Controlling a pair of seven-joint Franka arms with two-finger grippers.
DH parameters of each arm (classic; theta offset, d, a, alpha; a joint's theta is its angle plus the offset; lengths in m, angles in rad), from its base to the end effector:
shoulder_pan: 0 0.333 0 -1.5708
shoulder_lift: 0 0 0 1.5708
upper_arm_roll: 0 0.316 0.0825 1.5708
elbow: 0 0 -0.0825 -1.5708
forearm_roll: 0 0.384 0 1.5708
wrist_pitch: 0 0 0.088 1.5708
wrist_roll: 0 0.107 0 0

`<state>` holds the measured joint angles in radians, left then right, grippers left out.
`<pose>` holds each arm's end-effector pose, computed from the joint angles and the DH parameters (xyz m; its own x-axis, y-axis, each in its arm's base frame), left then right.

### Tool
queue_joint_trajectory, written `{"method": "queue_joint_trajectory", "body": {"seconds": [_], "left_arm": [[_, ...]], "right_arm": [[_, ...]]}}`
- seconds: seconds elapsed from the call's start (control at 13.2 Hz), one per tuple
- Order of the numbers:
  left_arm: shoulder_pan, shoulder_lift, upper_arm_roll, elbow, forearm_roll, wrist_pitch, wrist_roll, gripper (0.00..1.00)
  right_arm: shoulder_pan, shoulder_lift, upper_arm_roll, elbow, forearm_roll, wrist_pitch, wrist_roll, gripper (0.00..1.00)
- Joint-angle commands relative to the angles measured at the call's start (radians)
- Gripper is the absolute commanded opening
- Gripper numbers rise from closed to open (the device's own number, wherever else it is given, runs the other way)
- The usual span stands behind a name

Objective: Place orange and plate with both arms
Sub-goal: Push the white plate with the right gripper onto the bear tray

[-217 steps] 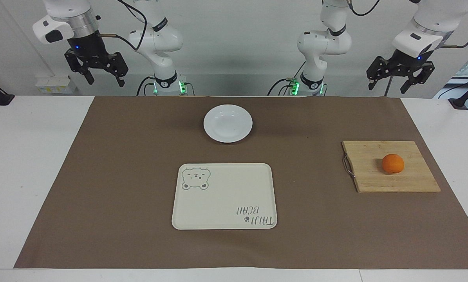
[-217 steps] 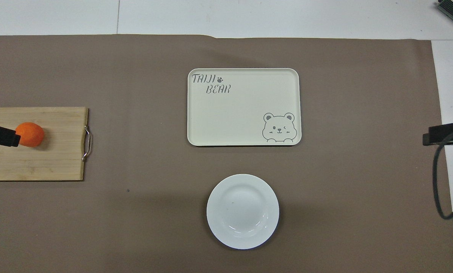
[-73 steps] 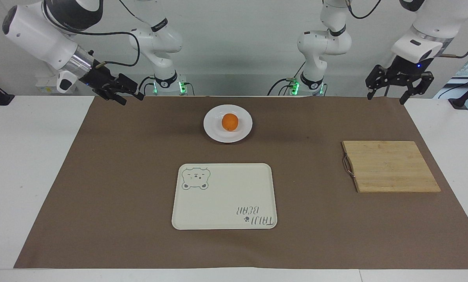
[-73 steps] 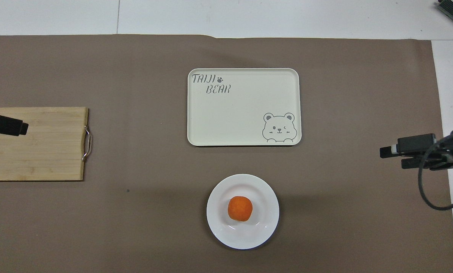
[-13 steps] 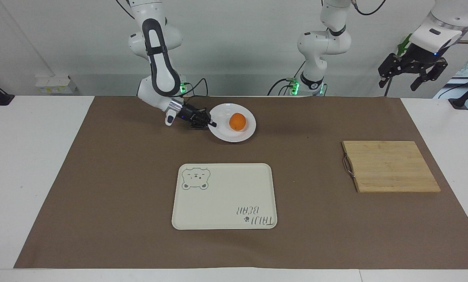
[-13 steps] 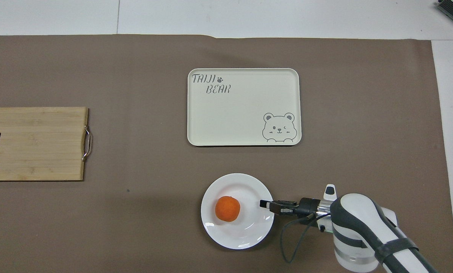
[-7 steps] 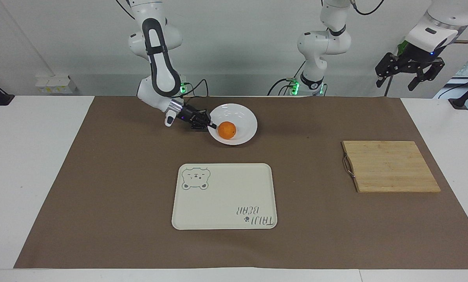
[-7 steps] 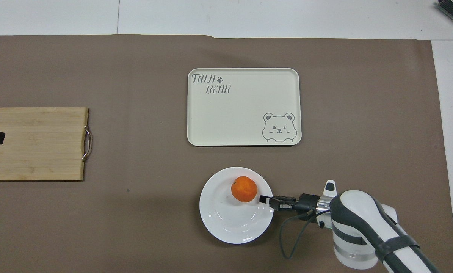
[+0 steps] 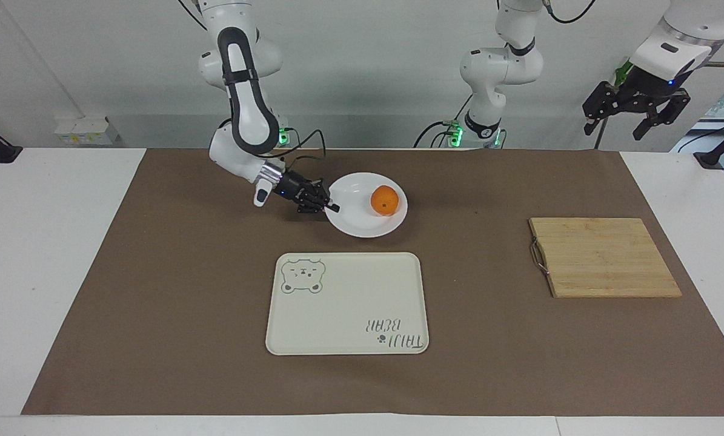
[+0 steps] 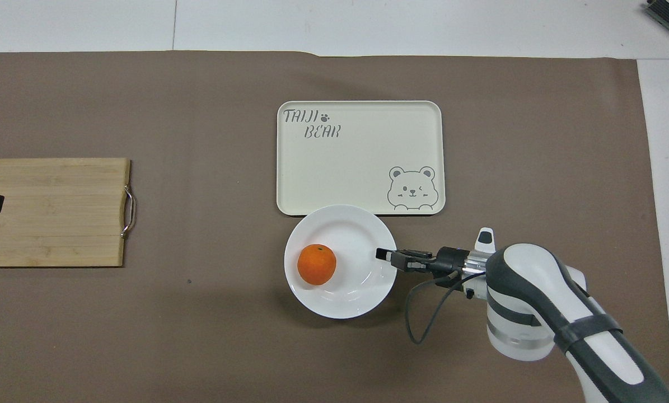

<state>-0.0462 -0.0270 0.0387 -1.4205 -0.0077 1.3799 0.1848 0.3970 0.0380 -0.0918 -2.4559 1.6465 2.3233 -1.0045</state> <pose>0.5239 -0.0045 0.6919 0.9812 -0.1926 -0.0118 -0.1924 -0.9812 0.0110 0.4486 0.1599 0.2805 0.9732 -0.1430 0.1803 0.0761 -0.5395 -0.8385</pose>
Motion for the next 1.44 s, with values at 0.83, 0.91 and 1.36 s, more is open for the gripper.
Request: {"method": "queue_joint_trajectory", "body": {"seconds": [0.83, 0.91, 1.36], "left_arm": [[0.002, -0.007, -0.002, 0.006, 0.015, -0.018, -0.004, 1.00], [0.002, -0.007, -0.002, 0.006, 0.017, -0.018, -0.004, 1.00], [0.002, -0.007, -0.002, 0.006, 0.017, -0.018, -0.004, 1.00]], "right_arm": [[-0.184, 0.383, 0.006, 0.552, -0.309, -0.007, 0.326, 0.00], [-0.179, 0.414, 0.006, 0.584, -0.295, -0.004, 0.327, 0.00], [-0.144, 0.488, 0.014, 0.652, -0.260, 0.051, 0.342, 0.00]]}}
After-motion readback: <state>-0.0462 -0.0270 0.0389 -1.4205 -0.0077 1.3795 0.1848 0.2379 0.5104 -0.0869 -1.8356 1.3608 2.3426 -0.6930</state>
